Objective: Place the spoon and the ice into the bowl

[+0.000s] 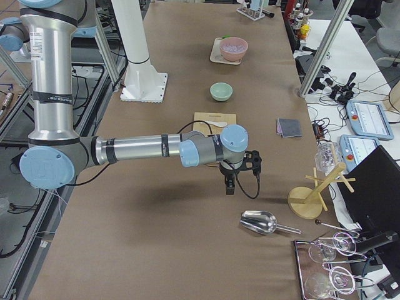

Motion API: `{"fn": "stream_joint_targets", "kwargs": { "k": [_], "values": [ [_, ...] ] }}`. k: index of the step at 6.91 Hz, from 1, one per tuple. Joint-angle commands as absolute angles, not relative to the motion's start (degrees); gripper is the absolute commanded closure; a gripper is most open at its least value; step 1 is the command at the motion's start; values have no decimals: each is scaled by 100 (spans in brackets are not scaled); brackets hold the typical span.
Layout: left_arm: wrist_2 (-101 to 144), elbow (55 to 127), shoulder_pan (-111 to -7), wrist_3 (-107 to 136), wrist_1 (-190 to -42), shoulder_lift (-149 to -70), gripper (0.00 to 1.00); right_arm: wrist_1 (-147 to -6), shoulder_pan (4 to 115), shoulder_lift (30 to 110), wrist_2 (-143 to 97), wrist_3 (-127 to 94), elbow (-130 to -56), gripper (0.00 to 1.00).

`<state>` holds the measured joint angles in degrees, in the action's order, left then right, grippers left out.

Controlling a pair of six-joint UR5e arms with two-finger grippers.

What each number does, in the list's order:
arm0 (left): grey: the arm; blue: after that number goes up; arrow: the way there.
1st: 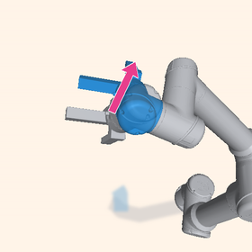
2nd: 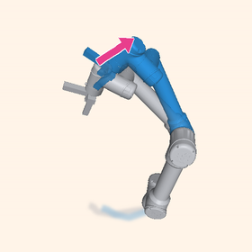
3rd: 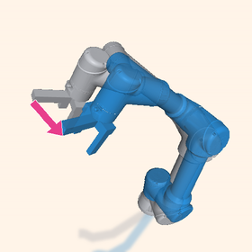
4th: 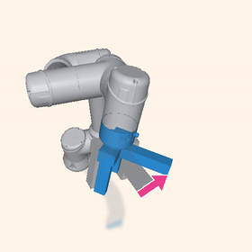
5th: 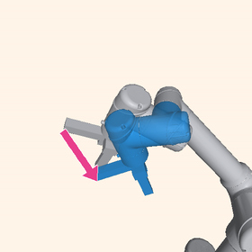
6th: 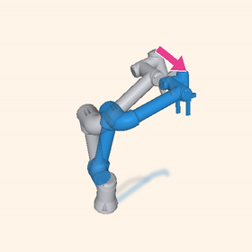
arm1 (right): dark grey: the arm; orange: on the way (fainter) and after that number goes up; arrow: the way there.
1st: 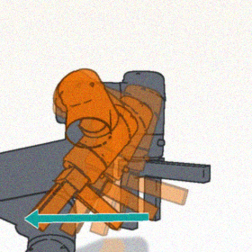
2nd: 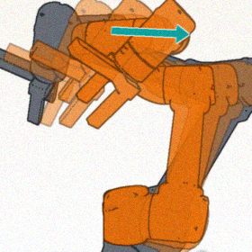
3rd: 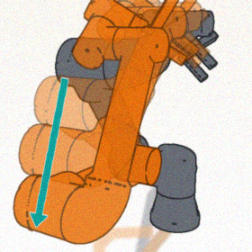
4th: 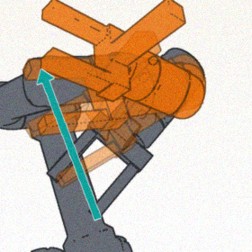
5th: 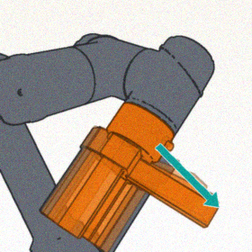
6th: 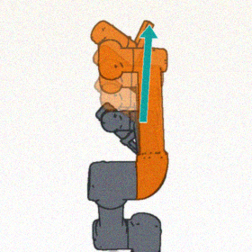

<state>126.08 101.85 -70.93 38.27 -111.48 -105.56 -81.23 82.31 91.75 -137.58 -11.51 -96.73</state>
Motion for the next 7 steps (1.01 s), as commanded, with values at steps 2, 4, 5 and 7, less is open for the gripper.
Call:
{"fn": "stream_joint_targets", "kwargs": {
  "k": [2,4,5,7],
  "values": [
    [10997,10213,-5636,4814,-11136,-10775,2,-7735,8218,9088,-14534,-1389,-9413,0],
    [10995,10099,-5319,5193,-11162,-10828,3,-7165,8043,8905,-14380,-2190,-9500,0],
    [10995,10090,-5239,5212,-11171,-10854,3,-7163,7824,8712,-14214,-2737,-9614,0],
    [10628,10038,-4915,5229,-11180,-10872,3,-7172,7281,8421,-14011,-3852,-9956,0]
  ]
}}
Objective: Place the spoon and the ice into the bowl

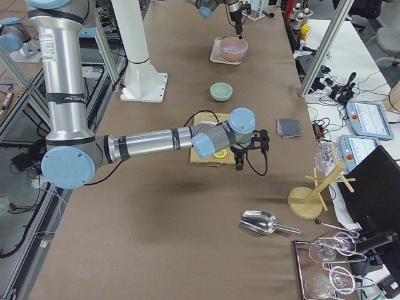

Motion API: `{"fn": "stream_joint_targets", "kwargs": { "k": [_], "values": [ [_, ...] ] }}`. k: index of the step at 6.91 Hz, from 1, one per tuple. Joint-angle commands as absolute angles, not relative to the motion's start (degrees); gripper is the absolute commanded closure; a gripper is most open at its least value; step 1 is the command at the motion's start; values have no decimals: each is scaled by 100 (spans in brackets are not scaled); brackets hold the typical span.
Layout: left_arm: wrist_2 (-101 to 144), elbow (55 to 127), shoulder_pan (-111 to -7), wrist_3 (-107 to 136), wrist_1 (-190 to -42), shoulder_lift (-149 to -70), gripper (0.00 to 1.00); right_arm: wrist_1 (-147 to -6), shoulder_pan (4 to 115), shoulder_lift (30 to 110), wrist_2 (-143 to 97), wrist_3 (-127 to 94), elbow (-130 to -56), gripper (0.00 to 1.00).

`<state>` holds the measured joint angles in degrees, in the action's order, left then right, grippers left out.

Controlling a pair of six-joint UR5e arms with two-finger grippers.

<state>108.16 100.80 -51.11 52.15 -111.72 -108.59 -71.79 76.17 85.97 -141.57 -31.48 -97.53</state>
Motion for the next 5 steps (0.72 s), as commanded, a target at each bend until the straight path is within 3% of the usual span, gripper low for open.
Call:
{"fn": "stream_joint_targets", "kwargs": {
  "k": [1,2,4,5],
  "values": [
    [10617,9994,-4878,5221,-11180,-10872,3,-7172,6964,8359,-13757,-4398,-10167,0],
    [10617,9915,-4826,5212,-11171,-10924,3,-7172,6656,8350,-13503,-4908,-10386,0],
    [10617,9660,-4764,5160,-11250,-10934,20,-7172,6364,8236,-13403,-5456,-10556,0],
    [10600,9650,-4711,5133,-11241,-10925,20,-7172,6146,8105,-13203,-5815,-10573,0]
  ]
}}
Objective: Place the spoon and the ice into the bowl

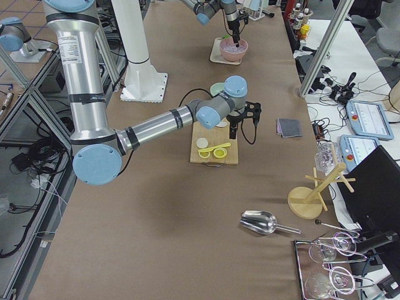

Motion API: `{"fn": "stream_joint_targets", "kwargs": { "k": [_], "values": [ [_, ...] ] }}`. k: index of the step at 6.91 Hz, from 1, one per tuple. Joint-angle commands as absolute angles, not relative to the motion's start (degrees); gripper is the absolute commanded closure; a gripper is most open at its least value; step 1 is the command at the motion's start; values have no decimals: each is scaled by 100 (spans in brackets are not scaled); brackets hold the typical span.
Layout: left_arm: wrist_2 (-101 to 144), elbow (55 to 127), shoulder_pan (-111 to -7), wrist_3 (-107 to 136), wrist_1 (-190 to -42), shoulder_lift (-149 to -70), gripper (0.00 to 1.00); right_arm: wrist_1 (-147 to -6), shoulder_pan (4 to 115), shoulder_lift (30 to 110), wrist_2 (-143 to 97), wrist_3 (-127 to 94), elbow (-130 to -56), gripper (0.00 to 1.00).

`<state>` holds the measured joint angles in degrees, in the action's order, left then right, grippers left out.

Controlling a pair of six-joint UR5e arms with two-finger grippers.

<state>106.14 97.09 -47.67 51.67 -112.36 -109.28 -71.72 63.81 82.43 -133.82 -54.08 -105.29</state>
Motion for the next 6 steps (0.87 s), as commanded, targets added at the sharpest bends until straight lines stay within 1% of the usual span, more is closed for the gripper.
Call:
{"fn": "stream_joint_targets", "kwargs": {
  "k": [1,2,4,5,6],
  "values": [
    [10591,9616,-4702,5133,-11233,-10925,20,-7172,6013,8034,-13123,-5975,-10608,0],
    [10591,9615,-4702,5133,-11232,-10916,20,-7172,5873,7990,-13018,-6116,-10626,0],
    [10591,9607,-4693,5115,-11232,-10837,26,-7163,5433,7919,-12675,-6502,-10801,0],
    [10600,9554,-4693,5115,-11232,-10837,31,-7163,5258,7867,-12535,-6652,-10837,0],
    [10600,9536,-4693,5115,-11241,-10828,40,-7163,5108,7788,-12377,-6819,-10837,0]
  ]
}}
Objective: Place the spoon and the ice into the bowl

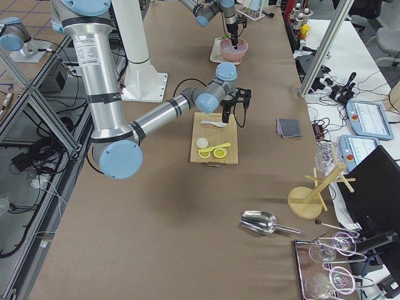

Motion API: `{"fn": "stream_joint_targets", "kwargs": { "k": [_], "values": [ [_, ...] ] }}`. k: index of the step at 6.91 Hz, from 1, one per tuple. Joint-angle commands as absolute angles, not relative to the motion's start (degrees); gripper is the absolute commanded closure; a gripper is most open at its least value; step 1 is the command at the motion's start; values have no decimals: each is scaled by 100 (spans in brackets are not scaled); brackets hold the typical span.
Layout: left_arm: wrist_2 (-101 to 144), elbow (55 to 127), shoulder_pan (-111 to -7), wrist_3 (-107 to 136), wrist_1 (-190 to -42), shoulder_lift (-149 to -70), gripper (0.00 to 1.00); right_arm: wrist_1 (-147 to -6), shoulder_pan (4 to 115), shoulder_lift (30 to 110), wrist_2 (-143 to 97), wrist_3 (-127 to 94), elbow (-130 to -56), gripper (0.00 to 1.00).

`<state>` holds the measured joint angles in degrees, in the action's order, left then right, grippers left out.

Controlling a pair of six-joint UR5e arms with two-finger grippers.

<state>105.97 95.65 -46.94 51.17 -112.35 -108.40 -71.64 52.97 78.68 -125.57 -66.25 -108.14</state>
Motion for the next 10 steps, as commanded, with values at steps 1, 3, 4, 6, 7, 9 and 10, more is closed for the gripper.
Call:
{"fn": "stream_joint_targets", "kwargs": {
  "k": [1,3,4,6,7,9,10],
  "values": [
    [10600,9536,-4685,5115,-11233,-10828,49,-7163,5046,7726,-12314,-6899,-10846,0],
    [10608,9545,-4658,5115,-11241,-10811,59,-7172,5027,7734,-12305,-6935,-10916,0],
    [10600,9536,-4597,5115,-11233,-10793,59,-7172,4949,7734,-12157,-6943,-10925,0],
    [10600,9501,-4579,5115,-11241,-10802,60,-7172,4782,7726,-12015,-7119,-10933,0],
    [10600,9501,-4579,5115,-11233,-10802,69,-7172,4755,7726,-11997,-7224,-10951,0],
    [10661,9632,-4597,5124,-11232,-10802,100,-7172,4702,7726,-11927,-7286,-10977,0],
    [10644,9824,-4649,5124,-11198,-10819,100,-7181,4641,7734,-11822,-7286,-11021,0]
  ]
}}
